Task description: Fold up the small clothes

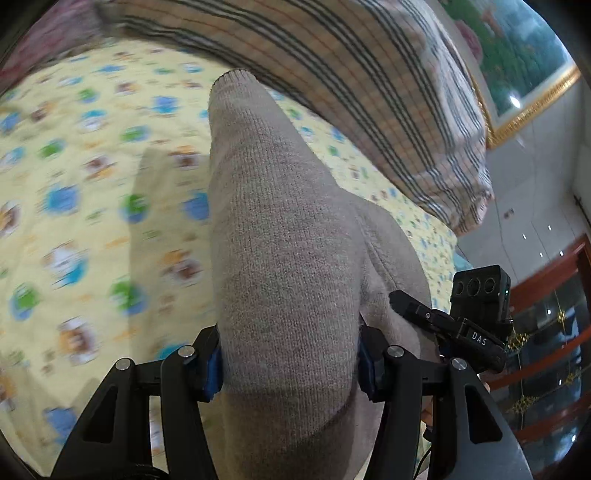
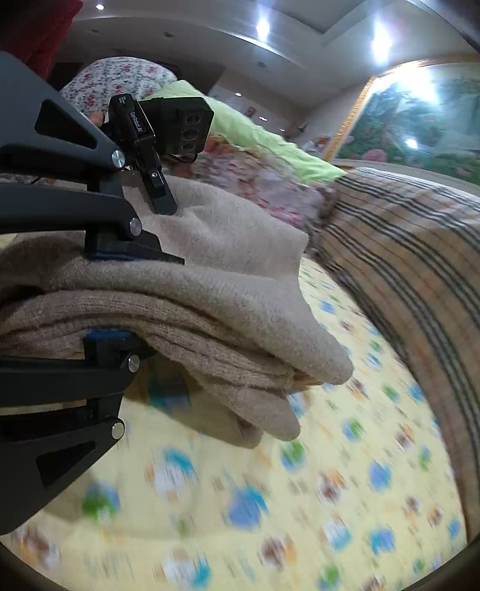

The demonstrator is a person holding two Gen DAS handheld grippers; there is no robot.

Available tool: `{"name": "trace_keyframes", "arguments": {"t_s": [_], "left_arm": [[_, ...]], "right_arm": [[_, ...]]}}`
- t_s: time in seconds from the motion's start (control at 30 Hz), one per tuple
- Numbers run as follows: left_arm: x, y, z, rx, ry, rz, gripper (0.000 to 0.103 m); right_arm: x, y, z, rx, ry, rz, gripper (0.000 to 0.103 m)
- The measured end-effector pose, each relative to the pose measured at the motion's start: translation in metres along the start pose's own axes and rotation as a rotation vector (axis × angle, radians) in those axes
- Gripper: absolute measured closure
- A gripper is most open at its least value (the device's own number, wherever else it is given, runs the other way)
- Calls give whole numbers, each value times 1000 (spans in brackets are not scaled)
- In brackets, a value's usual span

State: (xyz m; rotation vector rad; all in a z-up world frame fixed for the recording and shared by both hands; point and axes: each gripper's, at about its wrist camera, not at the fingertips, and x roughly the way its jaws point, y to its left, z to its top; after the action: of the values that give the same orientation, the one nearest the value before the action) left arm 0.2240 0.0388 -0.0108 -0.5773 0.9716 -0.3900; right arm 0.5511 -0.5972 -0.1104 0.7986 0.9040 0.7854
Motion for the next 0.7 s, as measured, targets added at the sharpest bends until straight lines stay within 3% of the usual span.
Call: {"name": "trace_keyframes", "arguments": {"t_s": [0.23,0.33,0.4,0.5,0.7], "left_arm": [[-3,51,-17,-43,22,7,42],[3,60,-23,-54,16,-1,33],[5,63,-25,-79,12,-13,33],[-4,61,-30,-71,-1,32,29],[-34,50,-45,-59,-58,138,26]], "right_arm": [[42,2,-13,-23,63,-46,73],[44,-13,-17,0,48,-85,63],[44,-19,-19,22,29,-98,57],[39,-14,-19,20,7,-135,52],[4,6,-24,-19,-83,-244,52]]}}
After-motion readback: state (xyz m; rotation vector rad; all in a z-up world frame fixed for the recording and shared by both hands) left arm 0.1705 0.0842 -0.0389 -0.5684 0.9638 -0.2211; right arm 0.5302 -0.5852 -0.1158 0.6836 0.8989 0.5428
